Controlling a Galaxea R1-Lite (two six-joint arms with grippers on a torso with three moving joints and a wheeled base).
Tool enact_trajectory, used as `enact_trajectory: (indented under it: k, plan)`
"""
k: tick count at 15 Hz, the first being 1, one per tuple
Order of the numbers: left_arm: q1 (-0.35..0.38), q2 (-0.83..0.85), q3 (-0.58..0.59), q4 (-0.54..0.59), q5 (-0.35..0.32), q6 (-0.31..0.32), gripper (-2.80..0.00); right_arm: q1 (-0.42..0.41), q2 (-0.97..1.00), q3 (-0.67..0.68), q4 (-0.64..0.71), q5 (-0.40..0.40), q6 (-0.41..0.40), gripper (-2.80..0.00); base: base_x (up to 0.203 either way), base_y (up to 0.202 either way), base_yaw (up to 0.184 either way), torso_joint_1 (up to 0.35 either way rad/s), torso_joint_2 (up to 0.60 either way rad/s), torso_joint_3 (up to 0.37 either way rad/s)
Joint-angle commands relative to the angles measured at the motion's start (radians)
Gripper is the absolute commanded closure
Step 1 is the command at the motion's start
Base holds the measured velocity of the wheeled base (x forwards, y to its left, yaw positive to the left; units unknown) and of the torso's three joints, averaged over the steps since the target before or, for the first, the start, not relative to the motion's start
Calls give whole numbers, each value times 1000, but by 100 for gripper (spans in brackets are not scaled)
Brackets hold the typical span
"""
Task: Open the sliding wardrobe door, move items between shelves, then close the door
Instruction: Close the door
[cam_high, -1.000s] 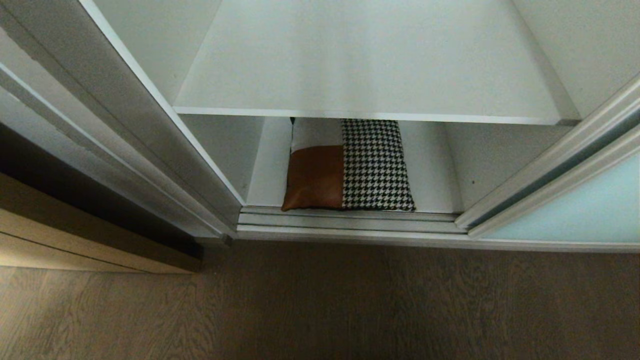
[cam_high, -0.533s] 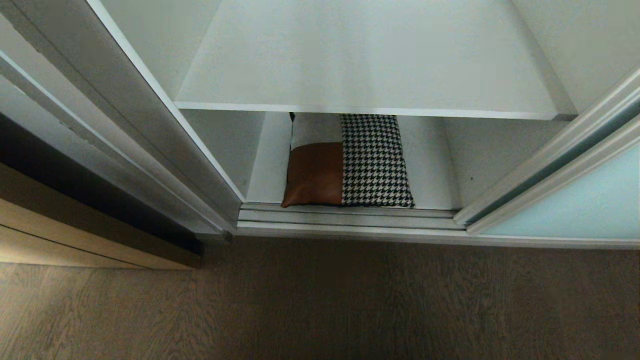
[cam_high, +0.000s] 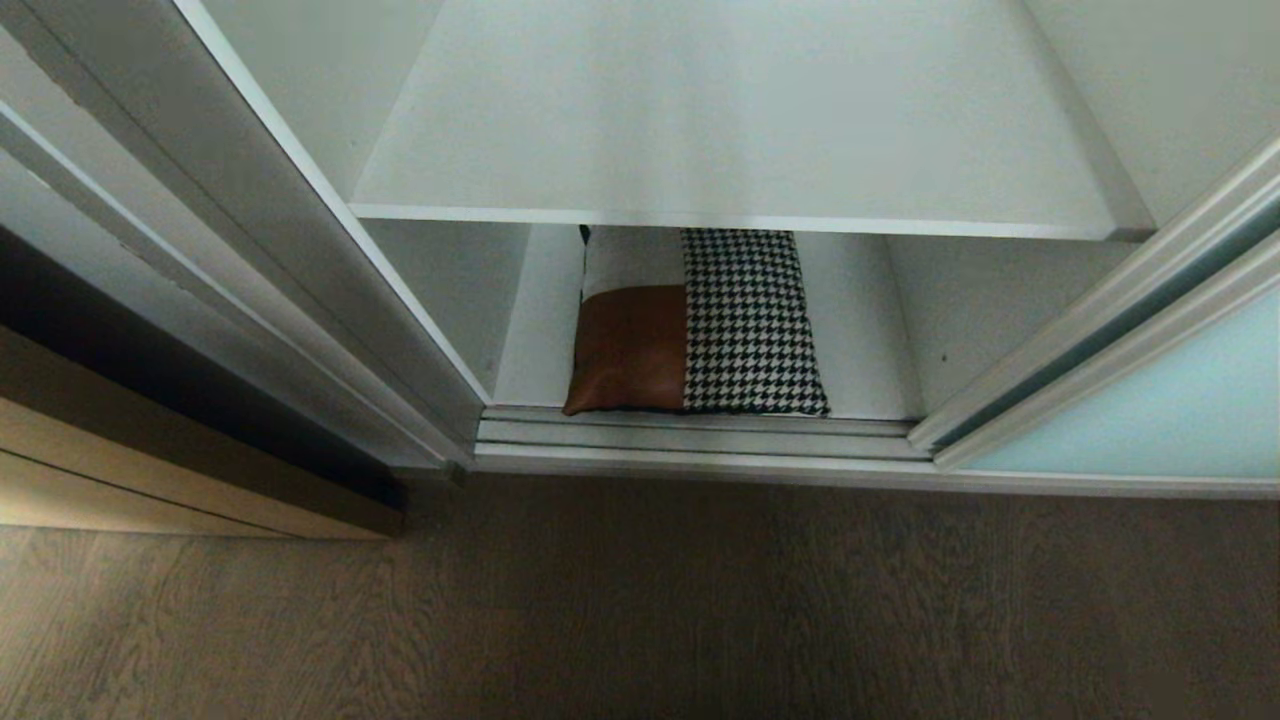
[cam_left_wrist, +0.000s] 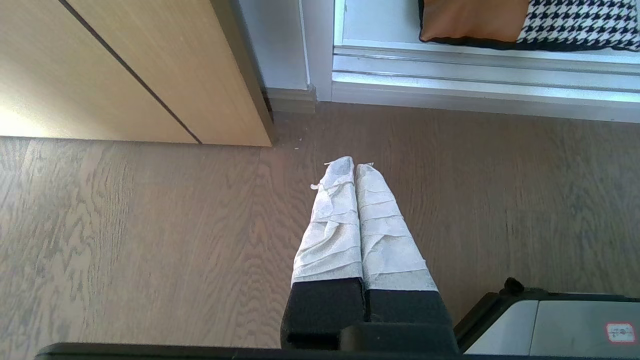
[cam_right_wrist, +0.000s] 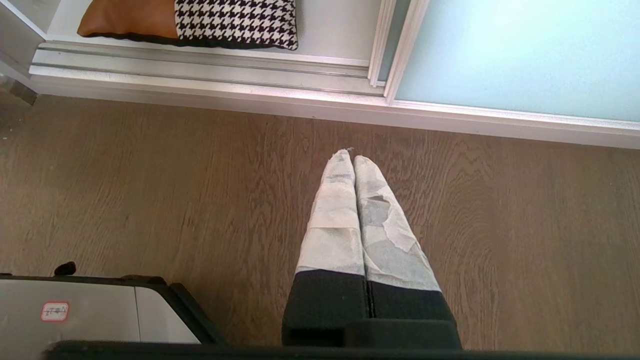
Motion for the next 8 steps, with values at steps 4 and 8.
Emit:
enact_trajectory:
  k: [4, 8]
  plan:
    - [0, 0, 2, 0, 0, -1, 0, 1, 1, 0, 0, 0, 0, 0, 0, 0, 0, 0, 0, 0]
    - [0, 0, 2, 1, 0, -1, 0, 1, 0, 0, 4, -2, -25, 0, 0, 0, 0, 0, 0, 0]
